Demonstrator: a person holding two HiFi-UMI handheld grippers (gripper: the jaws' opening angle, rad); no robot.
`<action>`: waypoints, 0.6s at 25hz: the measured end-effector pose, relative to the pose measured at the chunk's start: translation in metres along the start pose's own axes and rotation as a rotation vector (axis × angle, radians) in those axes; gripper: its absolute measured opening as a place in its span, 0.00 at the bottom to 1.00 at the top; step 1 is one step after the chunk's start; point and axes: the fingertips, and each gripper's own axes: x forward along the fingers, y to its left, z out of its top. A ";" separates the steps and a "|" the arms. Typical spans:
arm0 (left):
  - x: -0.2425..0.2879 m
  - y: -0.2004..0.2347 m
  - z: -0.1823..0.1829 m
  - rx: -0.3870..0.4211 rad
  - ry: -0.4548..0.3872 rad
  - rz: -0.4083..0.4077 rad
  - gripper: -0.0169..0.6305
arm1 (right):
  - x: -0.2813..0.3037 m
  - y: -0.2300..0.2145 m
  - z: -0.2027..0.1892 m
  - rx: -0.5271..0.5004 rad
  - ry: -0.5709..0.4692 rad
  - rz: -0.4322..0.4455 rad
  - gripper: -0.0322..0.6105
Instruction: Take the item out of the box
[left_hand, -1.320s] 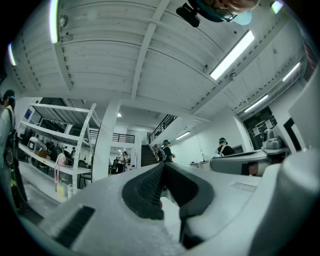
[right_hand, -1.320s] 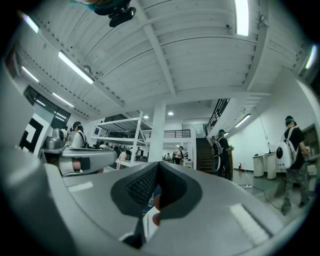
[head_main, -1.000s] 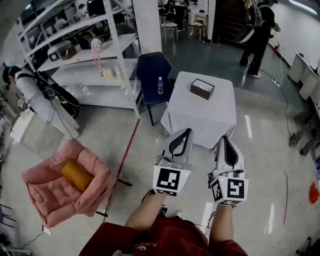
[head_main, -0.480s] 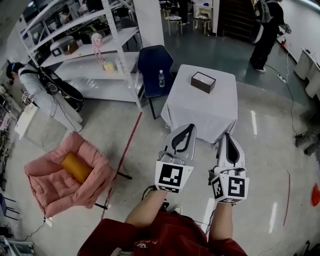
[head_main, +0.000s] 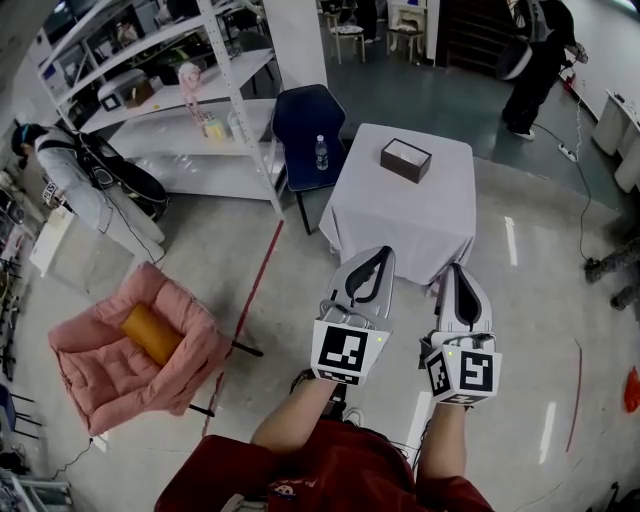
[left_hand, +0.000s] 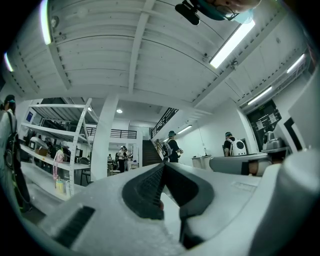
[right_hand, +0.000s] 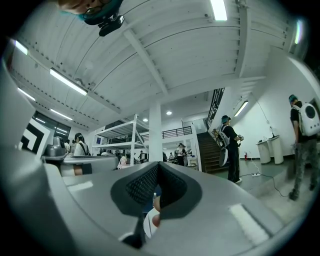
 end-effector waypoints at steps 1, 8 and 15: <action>0.003 0.002 -0.002 0.000 -0.003 -0.002 0.03 | 0.004 -0.001 -0.003 0.002 0.003 0.001 0.05; 0.033 0.024 -0.017 -0.023 -0.002 -0.003 0.03 | 0.042 -0.006 -0.012 -0.025 0.000 -0.003 0.05; 0.076 0.063 -0.013 -0.014 -0.045 -0.015 0.03 | 0.105 -0.006 -0.021 -0.061 0.008 -0.005 0.05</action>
